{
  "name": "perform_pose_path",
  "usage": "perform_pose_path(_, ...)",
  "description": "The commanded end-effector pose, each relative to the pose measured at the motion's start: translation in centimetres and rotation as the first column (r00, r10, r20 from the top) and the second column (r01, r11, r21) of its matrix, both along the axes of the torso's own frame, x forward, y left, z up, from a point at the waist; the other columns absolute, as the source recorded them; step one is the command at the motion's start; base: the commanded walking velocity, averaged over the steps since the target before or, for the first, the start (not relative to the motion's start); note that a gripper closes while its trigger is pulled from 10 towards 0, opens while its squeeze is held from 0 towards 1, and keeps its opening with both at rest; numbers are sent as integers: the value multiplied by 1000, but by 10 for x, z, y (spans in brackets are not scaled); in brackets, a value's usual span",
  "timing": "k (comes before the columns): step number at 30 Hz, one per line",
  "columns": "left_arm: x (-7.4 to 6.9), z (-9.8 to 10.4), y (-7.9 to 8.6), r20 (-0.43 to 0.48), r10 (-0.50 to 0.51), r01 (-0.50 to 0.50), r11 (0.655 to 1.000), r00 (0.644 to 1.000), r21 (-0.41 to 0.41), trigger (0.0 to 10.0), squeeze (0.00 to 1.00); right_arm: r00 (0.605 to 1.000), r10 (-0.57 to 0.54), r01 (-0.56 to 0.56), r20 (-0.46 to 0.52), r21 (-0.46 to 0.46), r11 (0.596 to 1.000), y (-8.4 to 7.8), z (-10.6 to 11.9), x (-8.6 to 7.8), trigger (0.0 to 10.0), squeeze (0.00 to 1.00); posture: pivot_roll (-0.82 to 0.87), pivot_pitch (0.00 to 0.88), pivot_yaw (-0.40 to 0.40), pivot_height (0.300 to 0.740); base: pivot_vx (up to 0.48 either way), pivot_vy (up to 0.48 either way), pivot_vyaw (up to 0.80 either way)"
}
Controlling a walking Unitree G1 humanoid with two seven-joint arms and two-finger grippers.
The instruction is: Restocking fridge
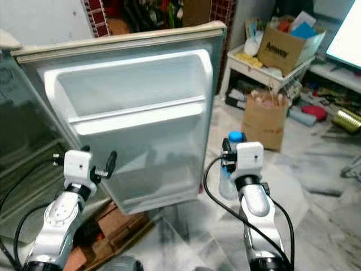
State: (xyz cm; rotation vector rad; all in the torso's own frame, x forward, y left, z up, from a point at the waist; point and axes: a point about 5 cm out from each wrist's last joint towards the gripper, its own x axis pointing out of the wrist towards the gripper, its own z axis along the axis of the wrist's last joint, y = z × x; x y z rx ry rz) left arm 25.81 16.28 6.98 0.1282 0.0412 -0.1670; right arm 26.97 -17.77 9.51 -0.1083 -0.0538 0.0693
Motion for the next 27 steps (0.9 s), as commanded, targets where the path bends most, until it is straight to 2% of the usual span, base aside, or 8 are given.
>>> perform_pose_path(1, -2, -1, 12, -15, 51, -51, 999, 999, 18, 10000, 0, 998, 67, -67, 16, 15, 998, 14, 4, 1, 10000, 0, 49, 66, -11, 740, 0, 0, 0)
perform_pose_path(11, -9, -4, 15, -27, 64, -63, 998, 998, 21, 10000, 0, 994, 105, -105, 11, 18, 994, 19, 3, -1, 10000, 0, 52, 72, -12, 740, 0, 0, 0)
perform_pose_path(17, -22, -12, 17, -76, 57, -54, 998, 995, 35, 10000, 0, 989, 148, -149, 19, 48, 988, 22, 5, 1, 10000, 0, 55, 76, -10, 740, 0, 0, 0)
perform_pose_path(22, -24, -10, 23, -74, 98, -95, 995, 992, 45, 10000, 0, 977, 213, -214, 24, 68, 974, 30, 8, 2, 10000, 0, 60, 83, -10, 740, 0, 0, 0)
perform_pose_path(27, -23, -9, 25, -73, 105, -101, 994, 992, 51, 10000, 0, 973, 229, -230, 19, 68, 971, 33, 7, 2, 10000, 0, 61, 89, -11, 740, 0, 0, 0)
